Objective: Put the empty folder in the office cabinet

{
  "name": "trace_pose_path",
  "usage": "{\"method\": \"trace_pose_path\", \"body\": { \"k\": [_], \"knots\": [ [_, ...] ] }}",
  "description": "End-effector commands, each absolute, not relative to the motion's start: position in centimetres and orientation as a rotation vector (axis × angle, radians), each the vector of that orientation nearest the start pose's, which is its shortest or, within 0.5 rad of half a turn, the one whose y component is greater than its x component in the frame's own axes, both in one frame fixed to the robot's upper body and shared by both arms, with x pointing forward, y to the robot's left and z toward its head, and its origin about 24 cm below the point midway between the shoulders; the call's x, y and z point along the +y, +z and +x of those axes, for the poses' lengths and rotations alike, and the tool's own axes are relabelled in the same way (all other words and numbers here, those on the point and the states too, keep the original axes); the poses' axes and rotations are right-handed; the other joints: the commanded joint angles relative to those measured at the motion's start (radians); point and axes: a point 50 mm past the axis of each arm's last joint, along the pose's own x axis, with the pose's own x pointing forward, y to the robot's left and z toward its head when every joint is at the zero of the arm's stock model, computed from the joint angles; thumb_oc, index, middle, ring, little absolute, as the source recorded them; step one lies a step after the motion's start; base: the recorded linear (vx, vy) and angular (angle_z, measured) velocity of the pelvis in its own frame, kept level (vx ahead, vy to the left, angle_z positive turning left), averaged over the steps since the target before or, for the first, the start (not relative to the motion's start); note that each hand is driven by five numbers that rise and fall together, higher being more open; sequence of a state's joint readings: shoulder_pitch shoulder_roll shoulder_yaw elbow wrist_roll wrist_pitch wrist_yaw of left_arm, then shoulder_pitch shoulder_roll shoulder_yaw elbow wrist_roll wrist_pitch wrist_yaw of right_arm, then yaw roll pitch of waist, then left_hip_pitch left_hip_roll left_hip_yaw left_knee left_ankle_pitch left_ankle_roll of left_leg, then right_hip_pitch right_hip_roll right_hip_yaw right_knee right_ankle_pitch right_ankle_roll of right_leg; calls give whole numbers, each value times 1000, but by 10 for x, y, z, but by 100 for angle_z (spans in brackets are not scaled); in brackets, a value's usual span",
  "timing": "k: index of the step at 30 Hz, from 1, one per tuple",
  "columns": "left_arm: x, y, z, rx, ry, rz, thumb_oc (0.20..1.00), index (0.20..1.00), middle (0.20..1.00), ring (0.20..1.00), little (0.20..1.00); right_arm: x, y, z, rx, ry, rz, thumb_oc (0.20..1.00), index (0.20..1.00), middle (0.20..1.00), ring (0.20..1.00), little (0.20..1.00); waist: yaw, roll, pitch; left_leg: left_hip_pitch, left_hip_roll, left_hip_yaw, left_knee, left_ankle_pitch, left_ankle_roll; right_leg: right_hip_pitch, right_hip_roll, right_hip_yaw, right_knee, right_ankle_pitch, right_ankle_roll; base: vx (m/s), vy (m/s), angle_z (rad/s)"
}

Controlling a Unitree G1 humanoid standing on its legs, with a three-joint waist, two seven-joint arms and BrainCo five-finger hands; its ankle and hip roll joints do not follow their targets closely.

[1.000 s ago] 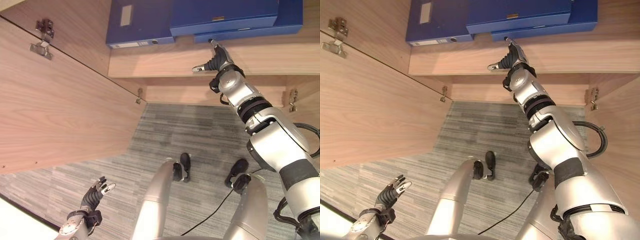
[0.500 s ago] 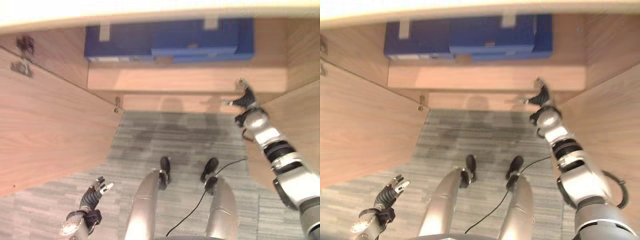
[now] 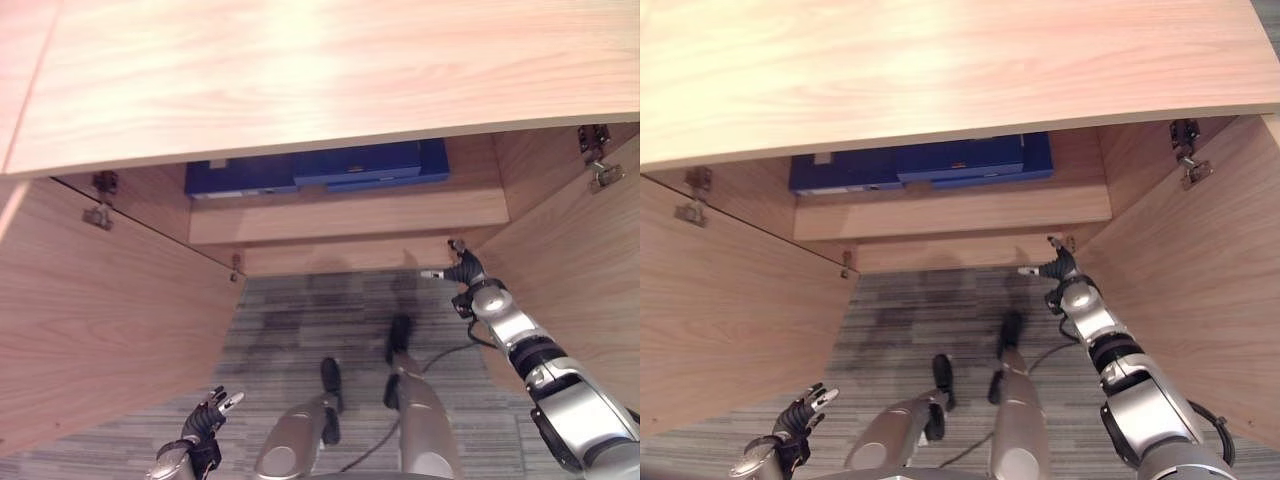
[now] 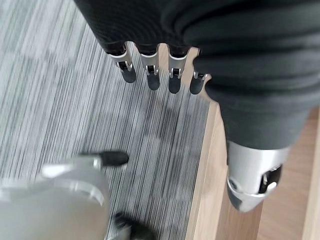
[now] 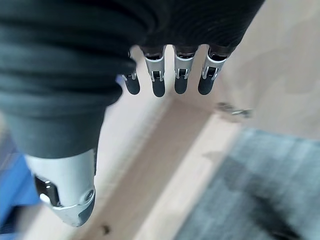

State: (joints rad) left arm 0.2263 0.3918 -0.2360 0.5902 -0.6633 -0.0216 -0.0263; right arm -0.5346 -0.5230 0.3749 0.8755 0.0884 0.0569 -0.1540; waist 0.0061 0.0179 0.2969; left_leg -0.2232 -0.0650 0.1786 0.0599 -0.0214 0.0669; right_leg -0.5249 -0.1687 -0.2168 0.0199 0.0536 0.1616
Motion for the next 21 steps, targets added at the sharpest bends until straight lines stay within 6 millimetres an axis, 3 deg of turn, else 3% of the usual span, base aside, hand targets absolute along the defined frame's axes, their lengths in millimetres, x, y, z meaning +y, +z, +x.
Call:
{"method": "trace_pose_path", "body": {
  "k": [1,2,3,4,5,6,7,8,9,13,21],
  "knots": [
    [239,-113,105,857,87,-119,1000,1000,1000,1000,1000,-258,34,338,324,-105,-694,1000,1000,1000,1000,1000,35,0,-91,37,19,-73,-45,-46,-57,119,-11,-45,-91,113,25,360,-282,120],
    [237,-111,107,837,91,-126,1000,1000,1000,1000,1000,-263,29,332,342,-100,-698,1000,1000,1000,1000,1000,28,-5,-101,46,48,-77,-6,-76,-79,161,1,-43,-85,84,11,303,-356,61],
    [231,-106,116,799,67,-139,1000,1000,1000,1000,1000,-271,34,333,338,-128,-712,1000,1000,1000,1000,1000,31,-15,-74,-14,64,-79,168,-94,-105,205,-2,-54,-66,51,-16,122,-337,40],
    [218,-100,134,747,20,-139,1000,1000,1000,1000,1000,-277,45,339,316,-169,-710,1000,1000,1000,1000,1000,35,-22,-52,-162,68,-70,333,-68,-113,227,-5,-65,-48,-1,-50,6,-207,66],
    [216,-98,135,738,13,-143,1000,1000,1000,1000,1000,-278,46,338,316,-173,-711,1000,1000,1000,1000,1000,39,-24,-58,-180,74,-58,303,-59,-109,231,-2,-63,-45,-11,-53,138,-19,34],
    [216,-92,135,714,-10,-140,1000,1000,1000,1000,1000,-282,44,336,327,-173,-724,1000,1000,1000,1000,1000,63,-5,-74,-174,88,-46,137,34,-108,251,22,-55,-39,-29,-53,388,196,-43],
    [216,-93,132,722,-16,-136,1000,1000,1000,1000,1000,-290,49,337,327,-204,-738,1000,1000,1000,1000,1000,99,19,-85,-193,117,-51,-59,132,-130,283,48,-45,-22,-80,-59,444,237,-105],
    [215,-96,129,731,-7,-149,1000,1000,1000,1000,1000,-289,46,336,335,-196,-733,1000,1000,1000,1000,1000,105,27,-93,-170,124,-57,-121,140,-130,294,57,-37,-15,-90,-53,446,255,-132],
    [216,-99,125,740,14,-144,1000,1000,1000,1000,1000,-288,37,332,361,-192,-725,1000,1000,1000,1000,1000,104,39,-114,-137,131,-72,-140,181,-134,309,69,-30,-18,-85,-47,291,175,-86],
    [223,-101,124,744,45,-114,1000,1000,1000,1000,1000,-284,23,327,403,-192,-694,1000,1000,1000,1000,1000,120,28,-150,-111,115,-63,-147,179,-130,311,39,-4,-45,-63,-30,176,180,-35],
    [229,-102,129,740,76,-91,1000,1000,1000,1000,1000,-282,29,335,408,-207,-684,1000,1000,1000,1000,1000,130,22,-135,-101,73,-42,-147,162,-105,281,-19,17,-36,-17,0,38,110,-2]
  ]
}}
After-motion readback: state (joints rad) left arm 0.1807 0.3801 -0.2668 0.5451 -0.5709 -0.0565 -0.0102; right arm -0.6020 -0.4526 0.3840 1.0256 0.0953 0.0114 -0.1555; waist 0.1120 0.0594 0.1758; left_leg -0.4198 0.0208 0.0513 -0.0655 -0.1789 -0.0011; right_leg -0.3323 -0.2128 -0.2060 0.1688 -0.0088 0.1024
